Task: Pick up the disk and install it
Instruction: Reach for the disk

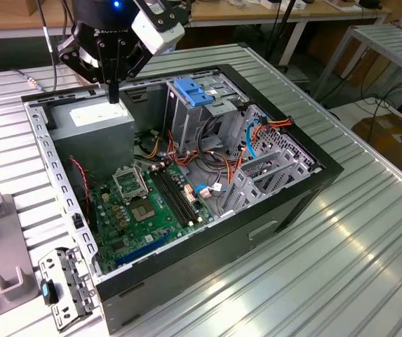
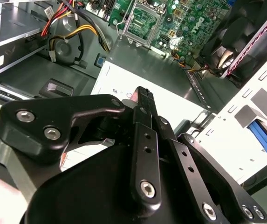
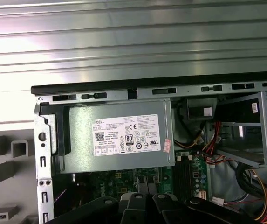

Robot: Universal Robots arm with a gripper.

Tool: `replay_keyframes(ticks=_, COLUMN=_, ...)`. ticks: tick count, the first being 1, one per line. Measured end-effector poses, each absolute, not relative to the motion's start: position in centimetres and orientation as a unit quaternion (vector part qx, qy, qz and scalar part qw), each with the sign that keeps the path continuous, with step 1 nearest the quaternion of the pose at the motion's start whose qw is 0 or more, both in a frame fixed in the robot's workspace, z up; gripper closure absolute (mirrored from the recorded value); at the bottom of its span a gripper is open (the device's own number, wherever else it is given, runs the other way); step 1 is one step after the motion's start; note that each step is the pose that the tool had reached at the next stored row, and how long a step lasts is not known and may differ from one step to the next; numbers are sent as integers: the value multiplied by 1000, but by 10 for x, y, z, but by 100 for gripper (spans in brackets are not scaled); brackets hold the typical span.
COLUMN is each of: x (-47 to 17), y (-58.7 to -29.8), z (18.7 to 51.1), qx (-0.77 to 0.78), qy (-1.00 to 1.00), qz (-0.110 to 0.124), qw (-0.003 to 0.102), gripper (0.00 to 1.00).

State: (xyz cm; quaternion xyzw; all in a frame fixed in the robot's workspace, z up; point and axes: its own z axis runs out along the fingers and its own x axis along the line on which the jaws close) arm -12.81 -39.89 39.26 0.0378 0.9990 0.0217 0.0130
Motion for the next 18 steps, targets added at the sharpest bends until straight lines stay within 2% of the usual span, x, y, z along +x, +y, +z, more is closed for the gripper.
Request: replay_keyframes(ticks=18, x=-140, y=-399, z=392, qx=38, qy=999, qz=22, qw=13, gripper=89)
